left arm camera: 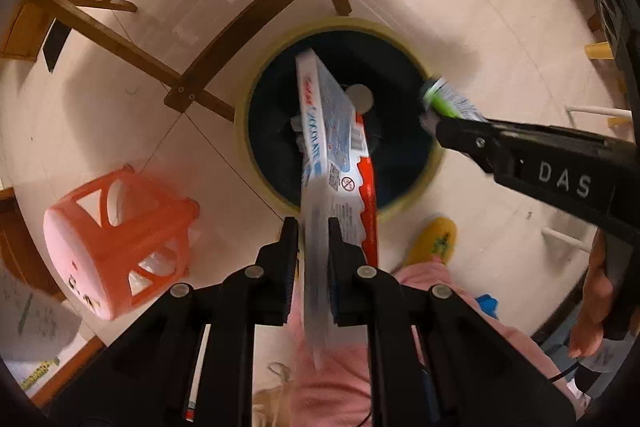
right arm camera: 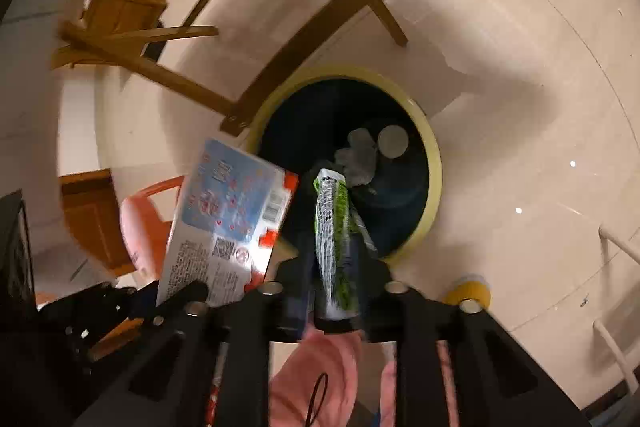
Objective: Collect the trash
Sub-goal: 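Carry box and wrapper over the bin and open both tools, then move both tools back over the table toward the yellow bag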
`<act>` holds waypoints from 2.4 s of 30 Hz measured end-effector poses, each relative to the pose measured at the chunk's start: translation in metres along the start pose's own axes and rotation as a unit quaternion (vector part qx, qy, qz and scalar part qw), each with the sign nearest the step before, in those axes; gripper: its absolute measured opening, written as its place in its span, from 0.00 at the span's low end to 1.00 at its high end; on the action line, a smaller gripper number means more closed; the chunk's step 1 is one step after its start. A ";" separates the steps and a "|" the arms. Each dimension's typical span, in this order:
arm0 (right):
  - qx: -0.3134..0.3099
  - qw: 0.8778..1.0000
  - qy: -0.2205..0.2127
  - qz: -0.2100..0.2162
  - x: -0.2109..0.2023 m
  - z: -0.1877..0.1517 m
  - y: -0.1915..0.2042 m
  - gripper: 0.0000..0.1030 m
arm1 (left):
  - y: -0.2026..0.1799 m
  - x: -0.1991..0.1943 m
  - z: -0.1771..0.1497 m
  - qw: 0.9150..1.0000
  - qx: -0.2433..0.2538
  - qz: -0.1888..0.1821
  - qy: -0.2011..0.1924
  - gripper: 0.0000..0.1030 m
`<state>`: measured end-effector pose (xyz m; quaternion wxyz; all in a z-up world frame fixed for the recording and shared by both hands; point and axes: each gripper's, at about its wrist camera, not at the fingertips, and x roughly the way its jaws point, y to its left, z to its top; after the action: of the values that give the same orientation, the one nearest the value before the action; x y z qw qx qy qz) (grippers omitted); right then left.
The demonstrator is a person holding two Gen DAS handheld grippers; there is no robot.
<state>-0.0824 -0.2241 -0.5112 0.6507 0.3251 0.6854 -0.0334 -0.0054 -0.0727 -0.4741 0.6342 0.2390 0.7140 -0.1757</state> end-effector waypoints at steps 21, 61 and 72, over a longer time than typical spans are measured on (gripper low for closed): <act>-0.036 0.998 -0.020 -0.040 0.022 0.011 0.021 0.35 | 0.017 -0.023 0.007 0.998 -0.023 0.015 -0.055 0.44; -0.206 0.939 -0.274 0.025 -0.479 -0.059 0.227 0.54 | 0.064 -0.508 -0.065 0.931 -0.095 0.069 -0.345 0.49; -0.154 0.938 -0.312 -0.009 -0.482 0.034 0.253 0.71 | 0.093 -0.522 0.044 0.940 -0.008 0.040 -0.340 0.58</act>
<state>0.0427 -0.2344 0.0193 0.8734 0.1885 0.4479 -0.0331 0.1255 -0.0818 0.0417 0.8474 0.1880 0.4474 -0.2152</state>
